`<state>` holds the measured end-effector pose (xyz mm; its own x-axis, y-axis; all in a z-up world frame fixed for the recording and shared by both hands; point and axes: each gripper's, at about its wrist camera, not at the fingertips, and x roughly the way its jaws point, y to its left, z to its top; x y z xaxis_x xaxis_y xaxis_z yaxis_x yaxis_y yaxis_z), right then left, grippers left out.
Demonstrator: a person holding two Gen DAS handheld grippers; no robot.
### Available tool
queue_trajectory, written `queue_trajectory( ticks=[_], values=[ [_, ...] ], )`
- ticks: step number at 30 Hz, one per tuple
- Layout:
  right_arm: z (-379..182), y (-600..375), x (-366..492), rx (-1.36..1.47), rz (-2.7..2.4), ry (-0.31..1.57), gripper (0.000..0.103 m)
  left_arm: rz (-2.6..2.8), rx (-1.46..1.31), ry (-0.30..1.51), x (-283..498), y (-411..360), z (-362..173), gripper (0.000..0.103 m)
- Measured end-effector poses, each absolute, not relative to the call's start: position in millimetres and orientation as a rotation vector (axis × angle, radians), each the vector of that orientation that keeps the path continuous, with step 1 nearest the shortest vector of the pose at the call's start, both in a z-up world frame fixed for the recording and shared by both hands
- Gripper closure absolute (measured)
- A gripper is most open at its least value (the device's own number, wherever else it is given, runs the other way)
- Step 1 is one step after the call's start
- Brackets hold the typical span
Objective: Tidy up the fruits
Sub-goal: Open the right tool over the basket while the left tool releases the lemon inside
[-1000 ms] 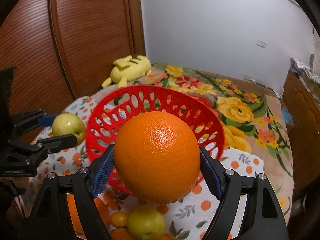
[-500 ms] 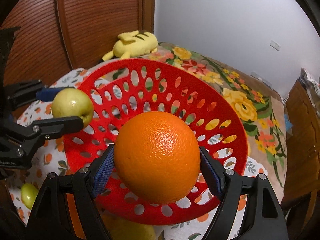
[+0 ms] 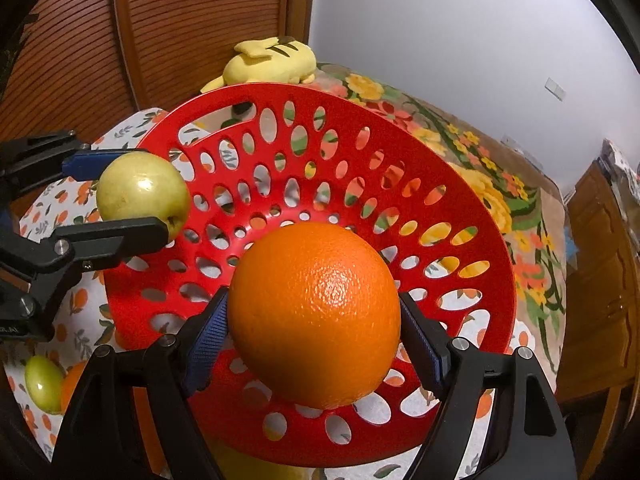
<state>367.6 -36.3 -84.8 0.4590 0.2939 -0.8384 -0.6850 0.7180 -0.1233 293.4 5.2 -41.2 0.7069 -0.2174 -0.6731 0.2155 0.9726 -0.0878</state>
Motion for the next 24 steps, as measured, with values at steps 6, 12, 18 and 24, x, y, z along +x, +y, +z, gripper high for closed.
queue_trajectory(
  ticks=[6,12,18,24],
  values=[
    [-84,-38,368,-0.471,0.617,0.890,0.020,-0.242,-0.003,0.750,295,3,-42,0.049],
    [-65,-51,363,-0.420,0.609,0.850,0.020,-0.244,-0.001,0.758,296,2,-42,0.049],
    [-50,-72,348,-0.351,0.590,0.813,0.020,-0.257,-0.011,0.748,294,1,-41,0.041],
    [-39,-91,327,-0.281,0.563,0.776,0.020,-0.254,-0.010,0.735,284,0,-32,0.040]
  ],
)
